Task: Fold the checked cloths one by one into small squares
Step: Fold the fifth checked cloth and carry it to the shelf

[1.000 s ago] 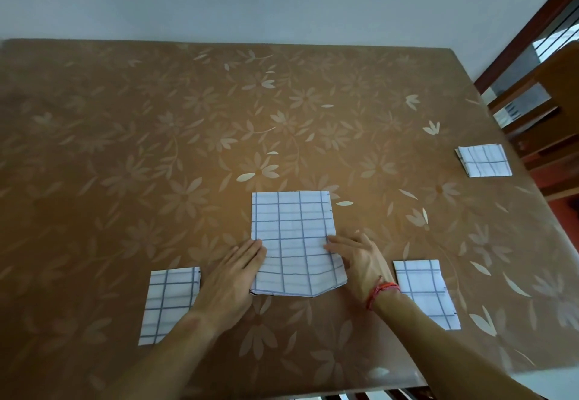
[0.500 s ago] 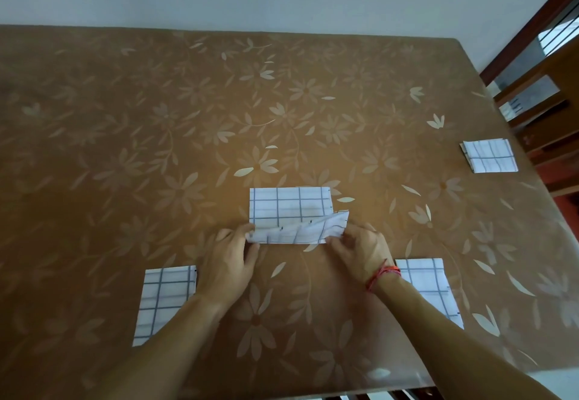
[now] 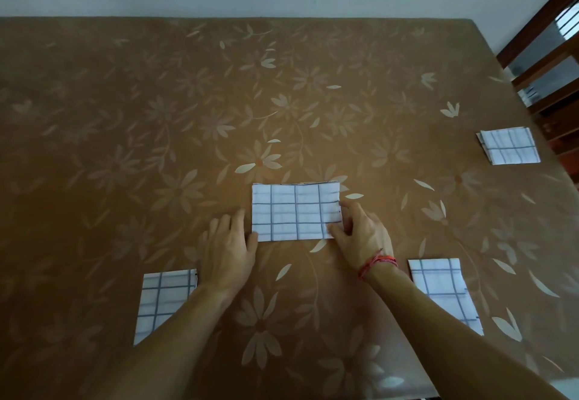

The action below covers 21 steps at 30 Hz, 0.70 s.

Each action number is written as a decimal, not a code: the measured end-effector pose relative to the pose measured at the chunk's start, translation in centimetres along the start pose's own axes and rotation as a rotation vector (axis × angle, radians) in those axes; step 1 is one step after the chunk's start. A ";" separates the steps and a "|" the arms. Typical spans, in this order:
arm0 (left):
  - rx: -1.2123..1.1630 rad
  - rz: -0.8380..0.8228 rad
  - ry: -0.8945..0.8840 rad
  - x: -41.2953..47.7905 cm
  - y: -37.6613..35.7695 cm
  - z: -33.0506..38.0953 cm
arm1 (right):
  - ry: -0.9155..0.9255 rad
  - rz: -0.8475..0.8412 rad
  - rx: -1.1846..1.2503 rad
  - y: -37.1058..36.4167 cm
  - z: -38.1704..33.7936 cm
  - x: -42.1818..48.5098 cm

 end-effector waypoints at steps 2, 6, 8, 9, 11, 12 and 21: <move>0.025 0.018 -0.031 0.1 0.1 0.1 | -0.021 0.005 -0.020 0.2 -0.2 0.0; 0.040 -0.019 -0.201 1.1 0.5 0.8 | 0.028 0.089 -0.098 0.9 -1.6 0.0; 0.103 -0.096 -0.299 1.7 0.1 1.0 | 0.156 0.146 -0.187 0.7 -3.5 0.0; 0.134 -0.134 -0.341 2.0 -0.2 1.0 | 0.210 0.144 -0.218 0.1 -4.4 0.0; 0.186 -0.186 -0.406 2.7 -0.8 1.0 | 0.324 0.086 -0.270 -1.8 -6.6 0.1; 0.204 -0.191 -0.432 3.0 -1.0 0.9 | 0.384 0.041 -0.291 -3.0 -7.7 0.2; 0.275 -0.279 -0.497 3.4 -2.6 0.3 | 0.589 -0.151 -0.465 -9.7 -11.3 1.1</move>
Point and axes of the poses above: each hand's wrist, its own x-axis towards the middle knuckle, its own y-axis out of the back of the hand, z = x × y, the point moved 8 cm from there along x, towards the middle knuckle, and after that the axes turned 1 degree about -y, right-handed, at the moved point
